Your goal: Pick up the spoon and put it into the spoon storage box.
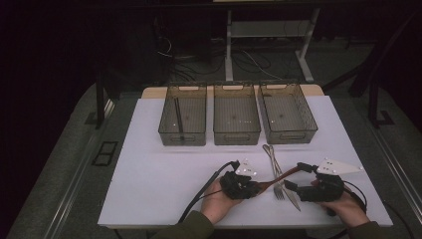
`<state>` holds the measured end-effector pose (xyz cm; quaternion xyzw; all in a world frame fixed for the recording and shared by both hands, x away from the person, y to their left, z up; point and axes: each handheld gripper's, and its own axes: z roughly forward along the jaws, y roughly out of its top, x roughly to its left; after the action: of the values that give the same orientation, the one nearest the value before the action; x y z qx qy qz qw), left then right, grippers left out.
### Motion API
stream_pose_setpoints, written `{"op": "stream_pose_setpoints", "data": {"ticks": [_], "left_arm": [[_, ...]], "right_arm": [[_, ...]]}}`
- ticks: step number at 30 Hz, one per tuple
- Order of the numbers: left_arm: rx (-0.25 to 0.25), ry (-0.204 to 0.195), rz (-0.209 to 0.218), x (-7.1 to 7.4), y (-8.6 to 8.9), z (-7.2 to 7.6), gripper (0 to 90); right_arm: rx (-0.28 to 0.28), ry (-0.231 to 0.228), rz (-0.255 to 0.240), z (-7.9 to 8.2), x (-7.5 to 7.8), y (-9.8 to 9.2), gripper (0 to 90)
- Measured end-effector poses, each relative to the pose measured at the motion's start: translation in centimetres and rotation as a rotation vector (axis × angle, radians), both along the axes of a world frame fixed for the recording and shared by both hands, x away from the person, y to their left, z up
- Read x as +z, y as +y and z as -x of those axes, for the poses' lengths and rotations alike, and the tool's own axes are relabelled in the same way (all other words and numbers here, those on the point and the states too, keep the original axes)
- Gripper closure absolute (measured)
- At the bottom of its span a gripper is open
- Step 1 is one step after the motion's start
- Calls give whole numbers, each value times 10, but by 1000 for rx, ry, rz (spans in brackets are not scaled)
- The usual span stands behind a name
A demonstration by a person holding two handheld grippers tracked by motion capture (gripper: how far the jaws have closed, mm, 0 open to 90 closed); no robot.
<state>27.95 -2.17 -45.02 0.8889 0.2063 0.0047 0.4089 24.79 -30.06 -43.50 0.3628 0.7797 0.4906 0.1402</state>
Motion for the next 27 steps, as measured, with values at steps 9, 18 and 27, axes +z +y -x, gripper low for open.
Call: {"op": "stream_pose_setpoints", "data": {"ticks": [9,18,27], "left_arm": [[48,-18,-19,4,6,-3,810],[48,-29,-14,11,19,-8,811],[91,-34,5,20,41,-15,811]], "right_arm": [[2,-8,-7,0,1,-1,161],[-2,-12,-10,0,2,-2,161],[-4,-17,-12,0,2,-3,161]]}}
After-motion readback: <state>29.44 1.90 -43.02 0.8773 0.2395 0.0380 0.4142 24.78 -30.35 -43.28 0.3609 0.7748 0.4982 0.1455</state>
